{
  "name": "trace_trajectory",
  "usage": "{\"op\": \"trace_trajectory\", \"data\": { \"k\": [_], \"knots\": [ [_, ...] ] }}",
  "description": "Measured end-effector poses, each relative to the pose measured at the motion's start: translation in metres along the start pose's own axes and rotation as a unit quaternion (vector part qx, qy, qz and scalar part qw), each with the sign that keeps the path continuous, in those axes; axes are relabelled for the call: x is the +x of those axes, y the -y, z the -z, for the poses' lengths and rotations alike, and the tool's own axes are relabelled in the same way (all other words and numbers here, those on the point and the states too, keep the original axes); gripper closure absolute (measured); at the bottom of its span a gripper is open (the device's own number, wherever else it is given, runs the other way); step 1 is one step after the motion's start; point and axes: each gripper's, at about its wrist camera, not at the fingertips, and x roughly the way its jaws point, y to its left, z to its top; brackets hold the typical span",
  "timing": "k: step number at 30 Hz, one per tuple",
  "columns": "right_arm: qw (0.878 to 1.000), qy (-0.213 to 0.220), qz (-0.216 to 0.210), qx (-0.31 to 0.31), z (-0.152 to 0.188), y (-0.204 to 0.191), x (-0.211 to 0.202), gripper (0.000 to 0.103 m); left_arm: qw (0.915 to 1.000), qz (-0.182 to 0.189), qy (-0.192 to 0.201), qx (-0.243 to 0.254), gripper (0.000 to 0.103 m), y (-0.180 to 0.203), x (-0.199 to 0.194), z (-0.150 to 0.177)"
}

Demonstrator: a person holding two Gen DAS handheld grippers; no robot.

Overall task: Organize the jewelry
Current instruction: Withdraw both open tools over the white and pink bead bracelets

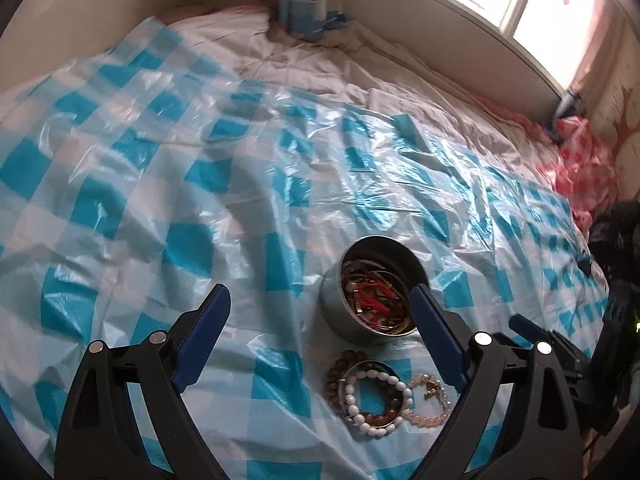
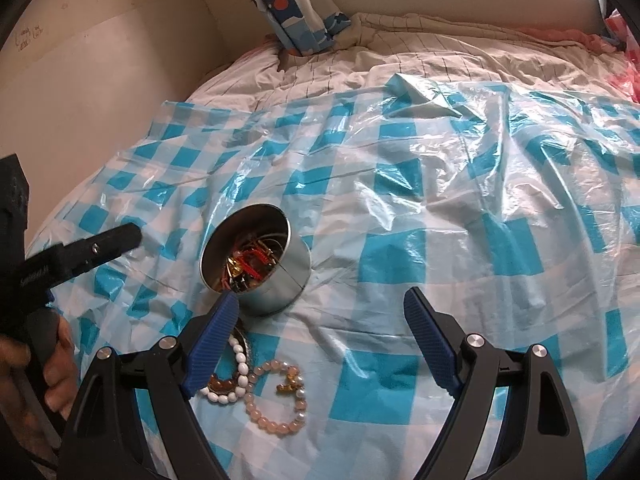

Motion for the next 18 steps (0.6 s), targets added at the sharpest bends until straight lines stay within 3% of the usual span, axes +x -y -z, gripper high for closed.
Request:
{"op": "trace_trajectory", "data": {
  "k": [3, 10, 18],
  "knots": [
    [1.0, -0.02, -0.004, -0.016, 0.003, -0.002, 0.002, 0.022, 0.9999, -0.007, -0.001, 0.015, 0.016, -0.001, 0.0, 0.003],
    [0.992, -0.078, 0.005, -0.098, 0.025, -0.021, 0.011, 0.022, 0.9923, -0.023, -0.021, 0.12, 0.016, 0.028, 0.004, 0.026],
    [0.984, -0.106, 0.028, -0.143, 0.042, -0.028, 0.019, 0.022, 0.9693, -0.047, -0.044, 0.237, 0.016, 0.059, 0.008, 0.073]
  ]
}}
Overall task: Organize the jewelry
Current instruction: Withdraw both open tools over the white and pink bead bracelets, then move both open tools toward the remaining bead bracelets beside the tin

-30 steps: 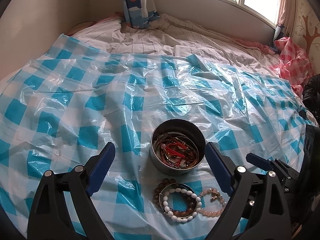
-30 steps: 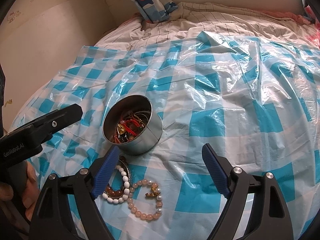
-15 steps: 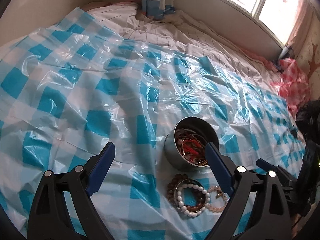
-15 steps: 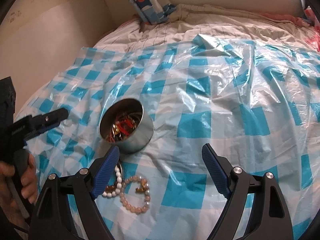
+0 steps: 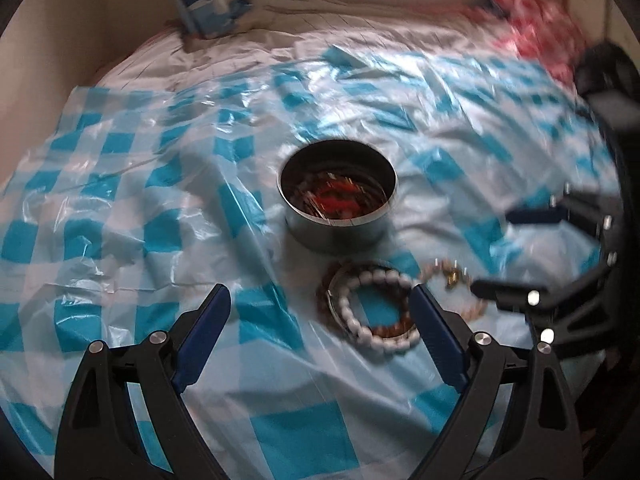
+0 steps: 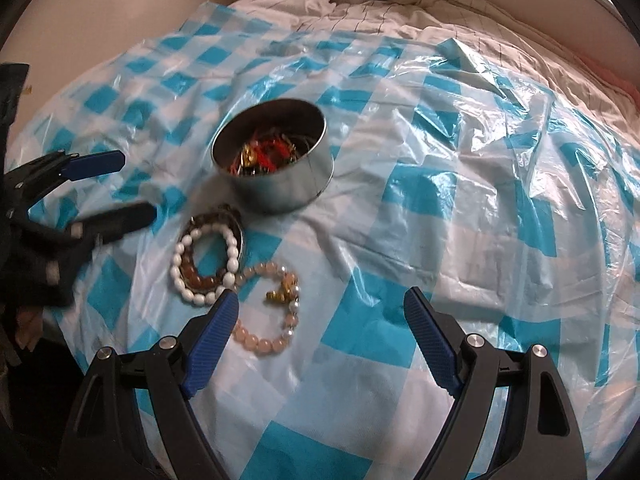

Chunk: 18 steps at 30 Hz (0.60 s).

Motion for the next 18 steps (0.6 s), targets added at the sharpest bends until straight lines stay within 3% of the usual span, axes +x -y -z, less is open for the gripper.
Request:
{"op": "trace_trajectory", "data": {
  "k": [3, 13, 18],
  "knots": [
    [1.0, 0.002, 0.02, -0.014, 0.0, -0.006, 0.002, 0.022, 0.9997, -0.02, -0.003, 0.017, 0.016, 0.009, 0.003, 0.007],
    [0.998, -0.012, 0.054, -0.042, 0.002, -0.013, 0.015, 0.02, 0.9992, -0.029, -0.022, 0.015, 0.016, 0.011, 0.017, 0.015],
    [0.997, -0.023, 0.06, -0.045, 0.003, -0.011, 0.019, 0.018, 0.9957, -0.032, -0.051, 0.07, 0.016, 0.018, 0.024, 0.026]
  ]
}}
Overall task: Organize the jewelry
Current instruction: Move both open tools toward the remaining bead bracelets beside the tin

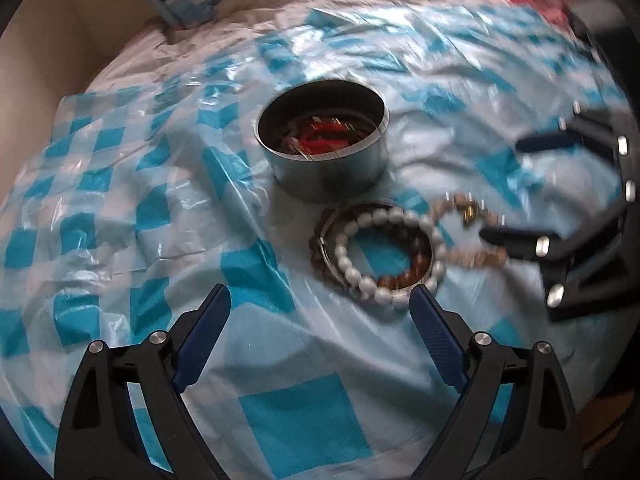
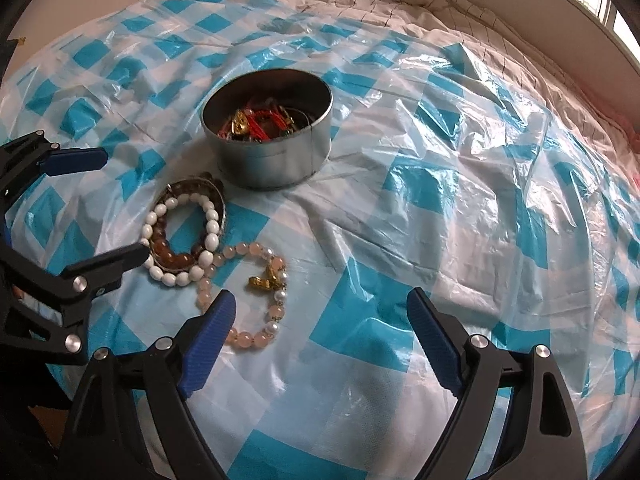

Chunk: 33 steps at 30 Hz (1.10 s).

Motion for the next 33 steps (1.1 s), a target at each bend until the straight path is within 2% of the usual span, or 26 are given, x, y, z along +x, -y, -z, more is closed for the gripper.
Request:
{"op": "trace_trajectory", "data": {
  "k": [2, 5, 8, 11, 13, 16, 18, 20, 24, 29, 33],
  "knots": [
    [1.0, -0.003, 0.001, 0.001, 0.001, 0.001, 0.001, 0.017, 0.9998, -0.011, -0.005, 0.016, 0.016, 0.001, 0.003, 0.003],
    [1.0, -0.004, 0.001, 0.001, 0.001, 0.001, 0.0, 0.017, 0.9999, 0.004, -0.008, -0.006, 0.016, -0.008, 0.001, 0.003],
    [1.0, -0.004, -0.001, -0.001, 0.001, 0.001, 0.0, 0.017, 0.9984, 0.036, 0.001, -0.044, 0.016, -0.018, -0.003, -0.001],
    [1.0, -0.004, 0.0, -0.002, 0.001, -0.001, 0.0, 0.016, 0.9978, 0.024, 0.003, -0.061, 0.016, -0.02, 0.001, -0.005],
    [1.0, -0.006, 0.0, -0.002, 0.002, -0.001, 0.001, 0.016, 0.9986, 0.014, -0.004, -0.052, 0.016, -0.017, 0.007, -0.008],
    [1.0, -0.013, 0.0, -0.005, 0.002, -0.001, 0.003, 0.015, 0.9999, -0.01, -0.008, -0.008, 0.016, -0.008, 0.008, -0.007],
    [1.0, -0.02, 0.013, -0.013, 0.003, 0.001, 0.003, 0.015, 0.9992, -0.021, -0.019, 0.028, 0.016, -0.005, 0.008, -0.004],
    [0.999, -0.024, 0.025, -0.014, 0.004, 0.005, 0.003, 0.012, 0.9981, -0.03, -0.033, 0.042, 0.016, -0.009, 0.01, -0.001],
    [0.999, -0.027, 0.042, -0.011, 0.005, 0.013, 0.001, 0.012, 0.9984, -0.038, -0.033, 0.024, 0.016, -0.026, 0.005, -0.001],
    [0.999, -0.026, 0.04, -0.016, 0.005, 0.01, 0.002, 0.012, 0.9997, 0.004, -0.006, -0.024, 0.016, -0.033, -0.005, -0.008],
    [0.999, -0.026, 0.039, -0.02, 0.004, 0.006, 0.004, 0.012, 0.9996, -0.008, -0.009, -0.025, 0.016, -0.024, 0.007, -0.015]
  ]
}}
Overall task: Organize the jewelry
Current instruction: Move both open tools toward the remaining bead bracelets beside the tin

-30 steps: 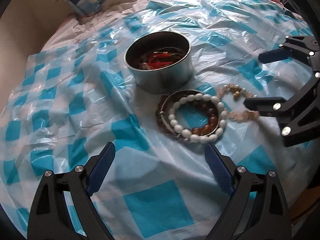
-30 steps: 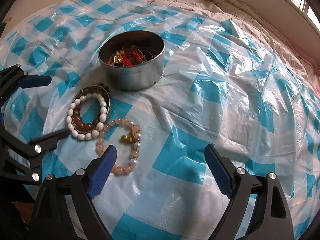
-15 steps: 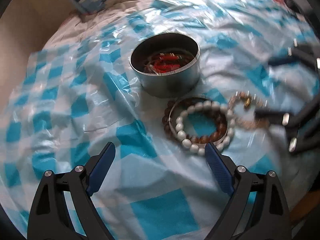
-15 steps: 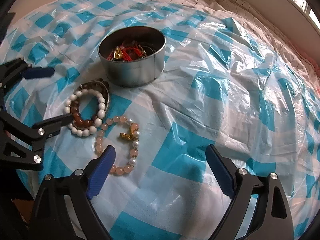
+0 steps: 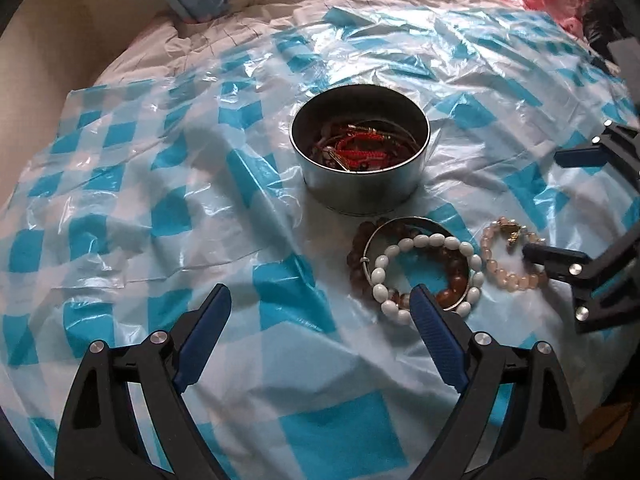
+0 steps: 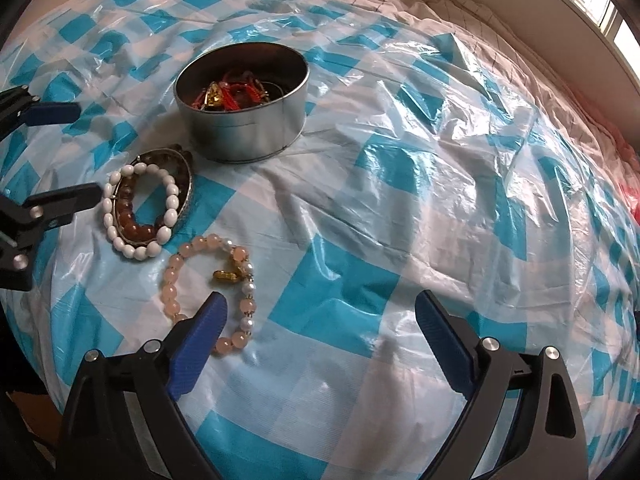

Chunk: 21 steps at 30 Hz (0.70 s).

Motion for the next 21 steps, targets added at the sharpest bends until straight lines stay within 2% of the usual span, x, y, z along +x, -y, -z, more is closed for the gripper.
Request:
{"op": "trace_trajectory", "data": {
  "k": [2, 5, 8, 11, 15, 18, 21],
  "knots": [
    [1.0, -0.001, -0.003, 0.001, 0.0, 0.001, 0.0, 0.012, 0.9998, -0.007, -0.01, 0.018, 0.016, 0.002, 0.003, 0.002],
    [1.0, -0.003, -0.004, 0.002, 0.0, 0.003, 0.0, 0.011, 0.997, -0.041, -0.036, 0.055, 0.016, 0.002, 0.009, 0.01],
    [1.0, -0.004, -0.003, 0.0, 0.0, 0.002, 0.001, 0.011, 0.9974, -0.034, -0.045, 0.045, 0.016, -0.005, 0.009, 0.011],
    [1.0, -0.005, -0.003, -0.001, 0.001, 0.002, 0.0, 0.011, 0.9983, -0.035, -0.03, 0.037, 0.016, -0.008, 0.002, 0.008],
    [1.0, -0.004, -0.003, 0.0, 0.001, 0.002, -0.001, 0.011, 0.9998, 0.003, 0.015, 0.011, 0.016, -0.009, -0.014, 0.0],
    [1.0, -0.004, -0.003, -0.001, 0.001, 0.002, -0.001, 0.011, 0.9998, 0.0, 0.019, 0.001, 0.016, -0.006, -0.01, -0.005],
    [1.0, -0.004, -0.003, -0.001, 0.001, 0.002, 0.0, 0.01, 0.9998, -0.015, 0.0, 0.009, 0.016, -0.004, 0.002, -0.005]
  ]
}}
